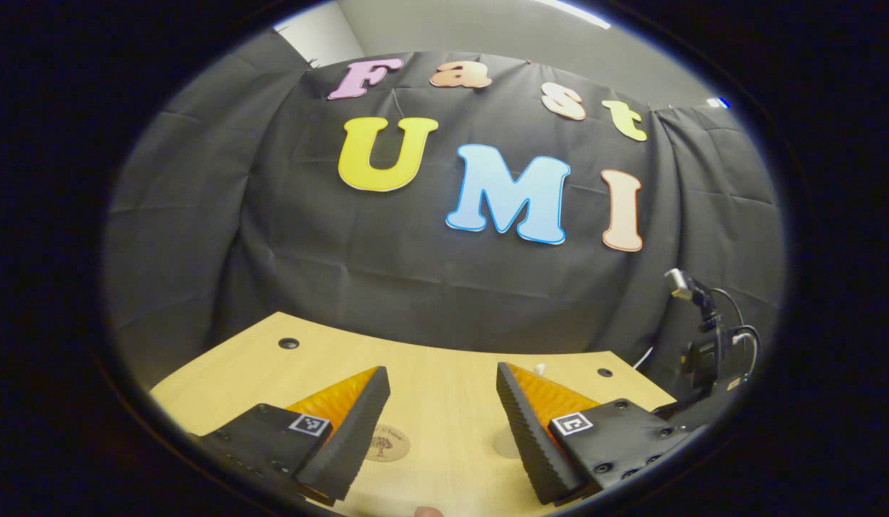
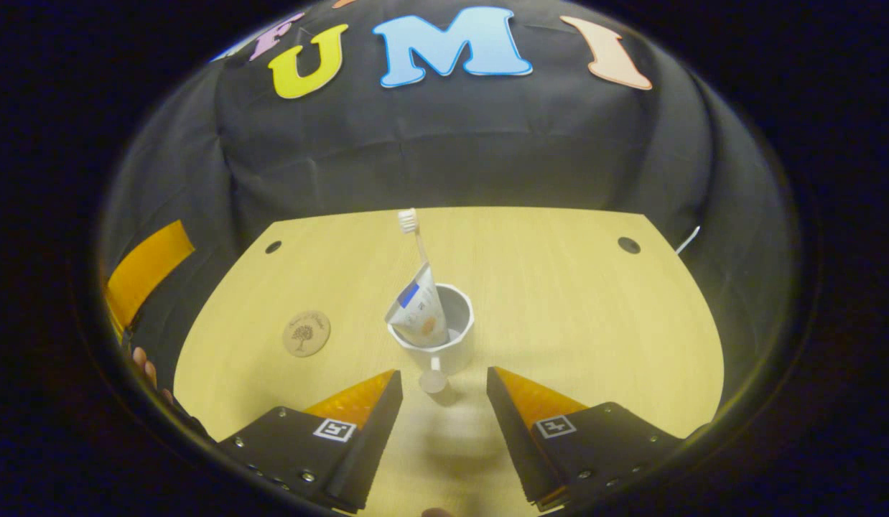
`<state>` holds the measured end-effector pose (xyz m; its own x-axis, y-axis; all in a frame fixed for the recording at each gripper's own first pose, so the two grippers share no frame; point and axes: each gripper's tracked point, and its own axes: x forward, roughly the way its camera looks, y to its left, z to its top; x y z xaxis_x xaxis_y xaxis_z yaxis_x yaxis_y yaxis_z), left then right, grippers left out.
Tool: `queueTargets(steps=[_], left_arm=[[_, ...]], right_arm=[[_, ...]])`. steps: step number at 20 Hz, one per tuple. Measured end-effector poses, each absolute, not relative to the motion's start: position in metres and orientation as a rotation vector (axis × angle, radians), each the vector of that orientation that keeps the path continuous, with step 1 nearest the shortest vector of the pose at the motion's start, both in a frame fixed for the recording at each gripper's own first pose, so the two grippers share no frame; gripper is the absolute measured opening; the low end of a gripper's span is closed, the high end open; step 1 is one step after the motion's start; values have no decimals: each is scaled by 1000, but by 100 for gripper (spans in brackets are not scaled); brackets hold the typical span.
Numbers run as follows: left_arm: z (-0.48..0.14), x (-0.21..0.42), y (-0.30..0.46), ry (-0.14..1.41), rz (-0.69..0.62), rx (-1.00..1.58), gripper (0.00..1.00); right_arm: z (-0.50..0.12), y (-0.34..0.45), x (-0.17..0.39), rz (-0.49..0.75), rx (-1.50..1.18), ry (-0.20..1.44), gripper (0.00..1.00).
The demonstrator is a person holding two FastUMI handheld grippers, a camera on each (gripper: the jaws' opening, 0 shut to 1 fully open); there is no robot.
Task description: Put the toothbrush and toothpaste on the desktop into the cup, then pick up the cup and place it on the coaster on the desktop.
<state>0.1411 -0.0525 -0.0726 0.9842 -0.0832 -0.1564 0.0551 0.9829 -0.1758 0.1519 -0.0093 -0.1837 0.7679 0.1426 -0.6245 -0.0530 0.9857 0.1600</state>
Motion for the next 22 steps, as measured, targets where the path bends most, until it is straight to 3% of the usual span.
queueTargets(steps=[2, 5, 11, 12, 14, 22], left_arm=[[-75, 137, -48, 177, -74, -154, 100], [-76, 131, -49, 196, -94, -154, 93], [-85, 123, -43, 228, -106, -162, 96], [-86, 123, -40, 233, -104, -164, 92], [-88, 123, -35, 241, -98, -170, 96], [-103, 123, -18, 281, -80, -194, 96]], right_arm=[[-192, -6, 157, 100, 152, 736, 75], [-205, -2, 159, 91, 161, 816, 76], [-224, 5, 173, 89, 128, 948, 76], [-227, 6, 175, 90, 114, 966, 76], [-233, 9, 178, 94, 92, 996, 76], [-250, 5, 185, 92, -10, 1112, 77]])
